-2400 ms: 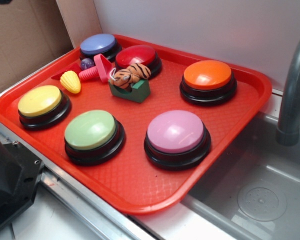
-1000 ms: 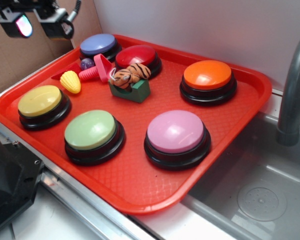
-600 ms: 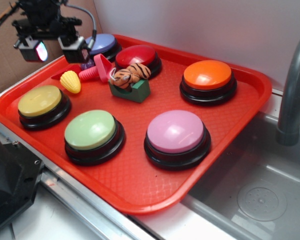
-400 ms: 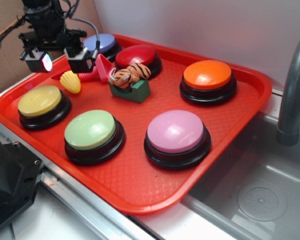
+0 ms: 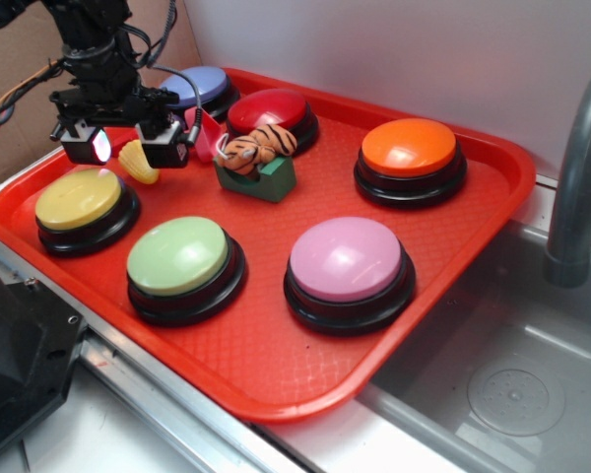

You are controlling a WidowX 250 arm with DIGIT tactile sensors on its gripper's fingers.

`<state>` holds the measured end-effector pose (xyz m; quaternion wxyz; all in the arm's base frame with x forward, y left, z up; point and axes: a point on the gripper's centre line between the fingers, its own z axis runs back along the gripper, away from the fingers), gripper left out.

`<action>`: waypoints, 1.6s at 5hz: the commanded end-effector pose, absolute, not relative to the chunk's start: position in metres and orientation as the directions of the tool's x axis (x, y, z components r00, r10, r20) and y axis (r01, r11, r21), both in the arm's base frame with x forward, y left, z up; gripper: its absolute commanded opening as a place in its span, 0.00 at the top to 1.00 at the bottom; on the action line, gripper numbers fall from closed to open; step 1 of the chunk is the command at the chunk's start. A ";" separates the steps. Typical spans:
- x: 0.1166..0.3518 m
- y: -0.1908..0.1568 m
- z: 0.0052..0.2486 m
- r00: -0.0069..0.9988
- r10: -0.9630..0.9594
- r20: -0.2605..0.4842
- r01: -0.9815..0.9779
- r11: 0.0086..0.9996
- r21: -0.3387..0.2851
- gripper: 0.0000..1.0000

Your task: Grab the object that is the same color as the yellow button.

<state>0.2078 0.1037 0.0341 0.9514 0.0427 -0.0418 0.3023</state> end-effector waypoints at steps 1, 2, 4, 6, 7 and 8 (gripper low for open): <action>0.207 0.117 0.030 0.815 0.561 0.148 -0.573 0.818 0.057 0.00; 0.207 0.122 0.024 0.818 0.552 0.163 -0.566 0.823 0.052 0.00; 0.210 0.126 0.023 0.820 0.543 0.180 -0.559 0.827 0.049 0.00; 0.208 0.125 0.029 0.823 0.531 0.202 -0.552 0.832 0.061 1.00; 0.208 0.122 0.053 0.846 0.479 0.232 -0.507 0.859 0.075 1.00; 0.214 0.105 0.088 0.891 0.377 0.253 -0.402 0.914 0.054 1.00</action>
